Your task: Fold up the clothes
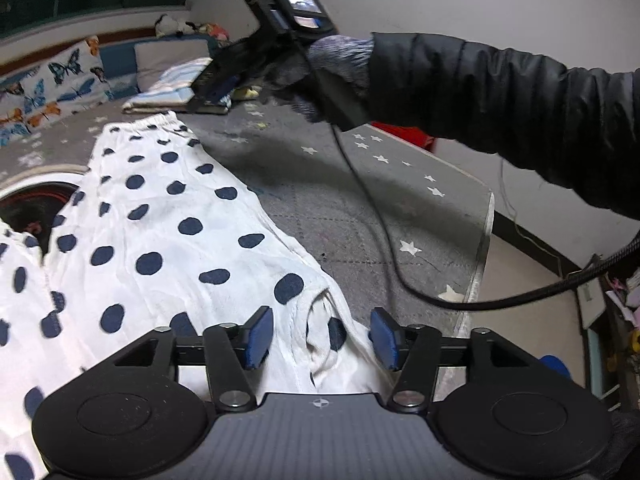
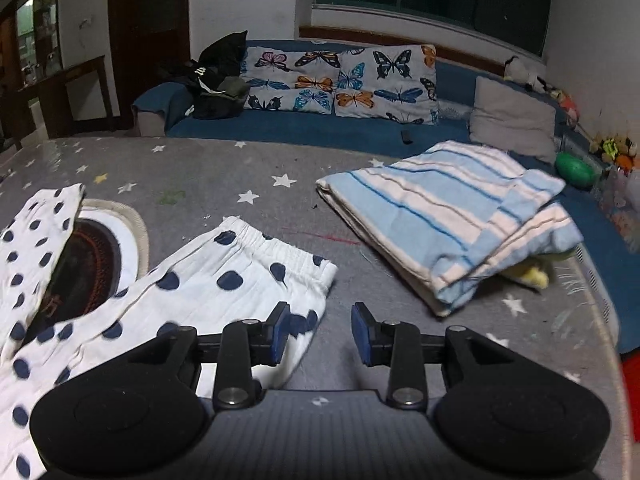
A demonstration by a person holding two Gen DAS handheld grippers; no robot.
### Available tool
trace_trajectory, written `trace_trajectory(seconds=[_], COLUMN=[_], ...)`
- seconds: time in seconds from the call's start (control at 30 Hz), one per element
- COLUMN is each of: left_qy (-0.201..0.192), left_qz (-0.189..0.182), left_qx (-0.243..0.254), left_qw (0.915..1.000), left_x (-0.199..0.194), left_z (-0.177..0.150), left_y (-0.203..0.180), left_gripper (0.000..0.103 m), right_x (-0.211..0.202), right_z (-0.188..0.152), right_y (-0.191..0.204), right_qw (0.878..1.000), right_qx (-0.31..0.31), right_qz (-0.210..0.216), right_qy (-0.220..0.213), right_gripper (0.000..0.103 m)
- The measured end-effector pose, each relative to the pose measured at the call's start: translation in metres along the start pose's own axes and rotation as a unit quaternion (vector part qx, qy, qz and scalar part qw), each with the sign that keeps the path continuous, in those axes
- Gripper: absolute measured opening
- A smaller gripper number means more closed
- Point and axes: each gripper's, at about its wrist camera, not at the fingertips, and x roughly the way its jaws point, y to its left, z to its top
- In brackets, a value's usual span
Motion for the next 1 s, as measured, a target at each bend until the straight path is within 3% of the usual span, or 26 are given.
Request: trace_trajectory(seconds=[0.27, 0.5, 0.57, 0.7, 0.87, 1.0], left_qy=[-0.005, 0.009, 0.019, 0.028, -0.001, -0.030], left_qz=[0.024, 0.026, 0.029, 0.044, 0.020, -0.007], left_qx=[0.013, 0.046, 0.049, 0.048, -0.024, -0.096], left_qw=[0.9996, 0.9986, 0.9982, 0.9975, 0.9995, 0.9950], left_x=[-0.015, -0.005, 0.001, 0.009, -0.011, -0.033], left_z=[-0.013, -0.015, -0.016, -0.018, -0.015, -0.015], left_y=[-0.028, -0.048, -0.050, -0.045, -0.019, 0.006], left_gripper=[0.061, 0.053, 0.048, 0.016, 0.009, 0.009], right_x=[-0.030, -0.038, -0.040, -0.039, -0.026, -0.005], right_z=[-0.012, -0.029, -0.032, -0.034, -0.030, -0.022], right_y=[-0.008, -0.007, -0.006, -0.005, -0.006, -0.007], right_qw=[1.000, 1.000, 0.999, 0.999, 0.997, 0.995], right_qx=[0.012, 0.030, 0.036, 0.049, 0.068, 0.093], right_qz=[-0.010, -0.007, 0.000, 0.014, 0.033, 0.042], right_qy=[0.001, 0.006, 0.004, 0.003, 0.004, 0.005], right_gripper=[0.039, 0.039, 0.039, 0.039, 0.039, 0.039])
